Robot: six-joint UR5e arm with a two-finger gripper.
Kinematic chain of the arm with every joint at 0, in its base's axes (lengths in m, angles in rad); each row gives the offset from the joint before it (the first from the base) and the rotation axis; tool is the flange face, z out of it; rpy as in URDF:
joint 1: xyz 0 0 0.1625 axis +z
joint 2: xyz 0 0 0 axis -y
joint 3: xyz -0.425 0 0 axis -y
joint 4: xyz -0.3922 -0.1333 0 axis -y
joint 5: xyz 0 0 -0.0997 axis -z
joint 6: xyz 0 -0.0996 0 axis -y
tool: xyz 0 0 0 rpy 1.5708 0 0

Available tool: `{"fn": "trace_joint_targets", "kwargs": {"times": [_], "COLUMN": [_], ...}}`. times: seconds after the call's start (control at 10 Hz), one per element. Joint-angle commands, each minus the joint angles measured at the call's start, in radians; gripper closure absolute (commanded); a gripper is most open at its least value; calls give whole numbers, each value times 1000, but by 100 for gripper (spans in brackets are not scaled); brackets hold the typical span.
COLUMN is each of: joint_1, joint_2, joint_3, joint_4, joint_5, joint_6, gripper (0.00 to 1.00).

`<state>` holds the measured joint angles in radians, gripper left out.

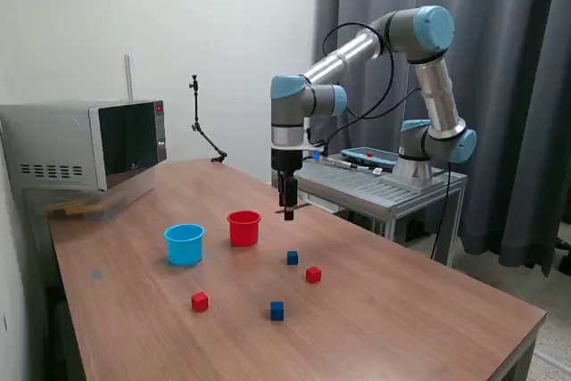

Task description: Place red objects in the red bin, and blue objects in the blue bin.

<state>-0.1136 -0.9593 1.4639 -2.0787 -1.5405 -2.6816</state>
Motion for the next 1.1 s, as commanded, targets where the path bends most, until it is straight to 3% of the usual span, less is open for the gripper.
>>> {"fn": "trace_joint_targets", "kwargs": {"times": [0.0, 0.3, 0.5, 1.0], "joint_1": [6, 12, 14, 45], "joint_2": [34, 48, 47, 39], "joint_3": [6, 38, 74, 170], "joint_4": [-43, -112, -116, -257], "joint_5": [7, 5, 5, 8], "joint_6": [57, 163, 163, 152], "gripper": [0, 0, 0, 0]}}
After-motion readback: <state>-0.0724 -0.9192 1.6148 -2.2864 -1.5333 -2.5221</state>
